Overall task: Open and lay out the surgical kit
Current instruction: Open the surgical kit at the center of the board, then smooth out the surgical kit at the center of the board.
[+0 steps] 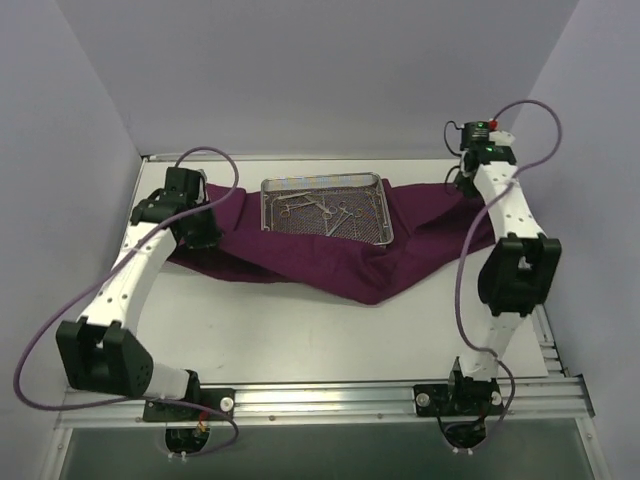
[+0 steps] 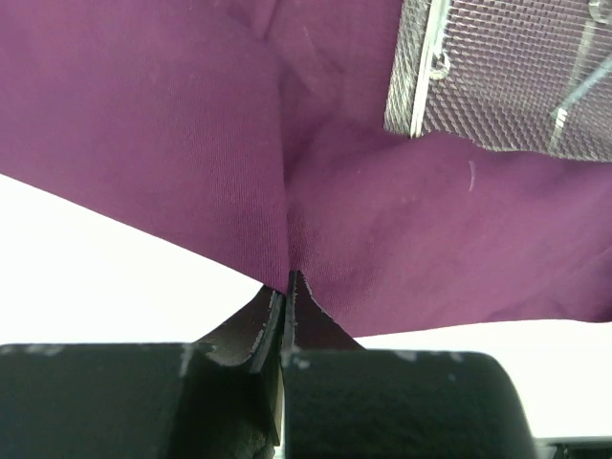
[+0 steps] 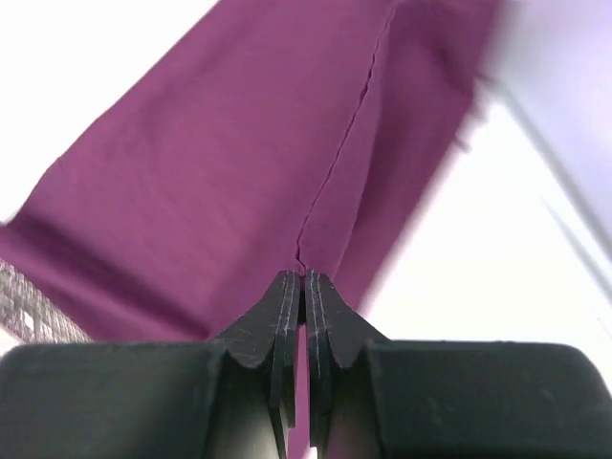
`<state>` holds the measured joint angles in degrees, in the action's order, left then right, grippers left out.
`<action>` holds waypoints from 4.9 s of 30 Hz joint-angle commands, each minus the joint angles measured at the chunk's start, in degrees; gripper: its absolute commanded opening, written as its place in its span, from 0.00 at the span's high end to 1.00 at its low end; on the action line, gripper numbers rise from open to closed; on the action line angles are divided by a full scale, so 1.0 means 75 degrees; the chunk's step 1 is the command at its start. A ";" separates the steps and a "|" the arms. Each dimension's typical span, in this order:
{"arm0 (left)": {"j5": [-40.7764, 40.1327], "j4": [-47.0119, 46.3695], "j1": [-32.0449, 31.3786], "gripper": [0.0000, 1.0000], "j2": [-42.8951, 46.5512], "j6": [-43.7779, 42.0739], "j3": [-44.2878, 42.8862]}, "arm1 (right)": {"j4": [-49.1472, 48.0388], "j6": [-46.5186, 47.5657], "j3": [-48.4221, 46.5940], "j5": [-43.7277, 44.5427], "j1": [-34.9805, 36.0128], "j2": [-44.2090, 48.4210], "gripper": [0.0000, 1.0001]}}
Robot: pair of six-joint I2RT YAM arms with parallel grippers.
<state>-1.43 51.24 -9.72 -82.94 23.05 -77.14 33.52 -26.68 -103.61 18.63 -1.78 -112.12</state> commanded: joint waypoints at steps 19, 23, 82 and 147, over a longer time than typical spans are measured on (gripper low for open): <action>0.0951 0.2894 -0.0087 0.60 0.6299 0.1475 0.2024 | 0.4484 -0.0122 0.2400 0.0926 -0.0362 0.8247 0.32; 0.0989 0.3256 -0.0087 0.30 0.6383 0.1029 0.1687 | 0.4519 0.0017 0.1922 0.0598 -0.0290 0.7673 0.18; -0.1579 0.3259 0.3017 0.25 -0.8549 0.0150 -0.6836 | 0.1120 0.0464 -0.1488 -0.2004 0.0191 -0.3296 0.08; -0.0160 0.3853 0.1003 0.18 -0.8730 0.0806 -0.7852 | 0.0535 0.0991 -0.0048 -0.2566 0.1374 -0.2266 0.00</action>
<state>-1.32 75.46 -1.80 -143.50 27.07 -130.13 38.63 -18.17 -104.36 -1.93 8.67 -129.91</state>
